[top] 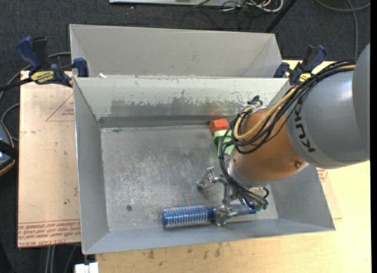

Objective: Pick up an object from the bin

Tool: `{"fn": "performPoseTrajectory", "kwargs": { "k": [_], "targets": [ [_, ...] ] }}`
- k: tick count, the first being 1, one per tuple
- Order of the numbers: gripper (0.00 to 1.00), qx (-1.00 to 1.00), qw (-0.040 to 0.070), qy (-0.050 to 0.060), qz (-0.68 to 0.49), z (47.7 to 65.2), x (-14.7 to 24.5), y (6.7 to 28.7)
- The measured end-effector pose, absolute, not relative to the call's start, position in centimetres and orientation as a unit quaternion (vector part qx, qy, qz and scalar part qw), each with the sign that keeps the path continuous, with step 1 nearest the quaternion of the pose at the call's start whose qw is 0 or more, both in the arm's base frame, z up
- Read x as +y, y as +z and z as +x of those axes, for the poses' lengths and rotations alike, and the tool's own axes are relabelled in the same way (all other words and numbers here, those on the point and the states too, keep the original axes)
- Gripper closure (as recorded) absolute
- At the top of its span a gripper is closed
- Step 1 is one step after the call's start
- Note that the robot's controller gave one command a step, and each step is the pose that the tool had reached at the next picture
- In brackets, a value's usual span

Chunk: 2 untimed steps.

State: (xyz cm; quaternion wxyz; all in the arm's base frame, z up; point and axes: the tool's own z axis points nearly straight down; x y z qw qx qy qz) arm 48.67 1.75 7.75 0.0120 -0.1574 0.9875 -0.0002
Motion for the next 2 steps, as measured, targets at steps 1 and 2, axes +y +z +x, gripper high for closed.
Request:
{"fn": "performPoseTrajectory", "kwargs": {
  "k": [1,2],
  "targets": [
    [1.00,0.987,0.006,0.000,-0.158,48.3,1.7,7.6],
    [1.00,0.970,0.004,0.000,-0.242,48.4,3.2,22.5]
  ]
}}
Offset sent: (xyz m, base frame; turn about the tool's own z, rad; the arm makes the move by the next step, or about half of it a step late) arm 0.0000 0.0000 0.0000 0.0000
